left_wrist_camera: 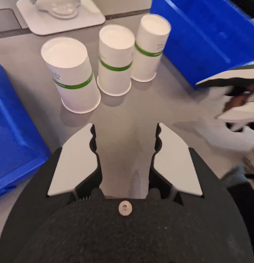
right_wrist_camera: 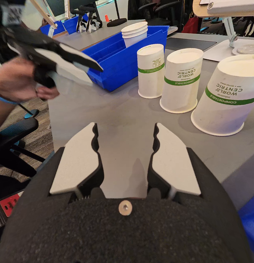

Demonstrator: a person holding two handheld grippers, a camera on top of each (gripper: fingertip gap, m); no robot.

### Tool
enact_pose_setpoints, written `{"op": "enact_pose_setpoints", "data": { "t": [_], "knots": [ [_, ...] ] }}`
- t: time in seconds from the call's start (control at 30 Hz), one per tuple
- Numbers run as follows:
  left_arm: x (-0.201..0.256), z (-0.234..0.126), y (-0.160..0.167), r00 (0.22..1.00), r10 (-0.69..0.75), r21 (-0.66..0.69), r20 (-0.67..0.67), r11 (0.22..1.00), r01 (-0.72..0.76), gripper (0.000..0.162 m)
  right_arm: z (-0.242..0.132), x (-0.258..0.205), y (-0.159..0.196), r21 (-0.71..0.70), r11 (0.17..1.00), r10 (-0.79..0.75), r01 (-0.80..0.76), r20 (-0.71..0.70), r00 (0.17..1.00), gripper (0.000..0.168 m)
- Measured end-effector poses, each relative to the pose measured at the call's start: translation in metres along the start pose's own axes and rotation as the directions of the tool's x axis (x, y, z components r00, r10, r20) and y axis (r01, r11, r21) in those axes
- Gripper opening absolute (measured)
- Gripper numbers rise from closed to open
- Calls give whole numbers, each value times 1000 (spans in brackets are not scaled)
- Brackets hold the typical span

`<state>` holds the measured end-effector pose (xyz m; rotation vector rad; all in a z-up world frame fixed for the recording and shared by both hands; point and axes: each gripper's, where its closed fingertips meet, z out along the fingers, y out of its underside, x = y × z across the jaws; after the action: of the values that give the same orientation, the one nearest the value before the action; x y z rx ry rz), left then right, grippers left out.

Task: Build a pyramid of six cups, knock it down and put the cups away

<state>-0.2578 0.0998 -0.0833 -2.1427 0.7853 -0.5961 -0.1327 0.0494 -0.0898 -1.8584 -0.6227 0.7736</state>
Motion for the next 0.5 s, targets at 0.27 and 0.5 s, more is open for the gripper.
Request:
{"op": "enact_pose_setpoints", "data": {
  "t": [0.27, 0.5],
  "knots": [
    [-152, -47, -63, 871, 485, -190, -70, 851, -489, 35, 5, 3, 3, -18, 998, -62, 61, -27, 998, 76],
    [-243, -10, -77, 856, 492, -372, -158, 774, -513, 32, 7, 11, 12, -41, 998, -51, 49, -38, 998, 74]
  ]
}}
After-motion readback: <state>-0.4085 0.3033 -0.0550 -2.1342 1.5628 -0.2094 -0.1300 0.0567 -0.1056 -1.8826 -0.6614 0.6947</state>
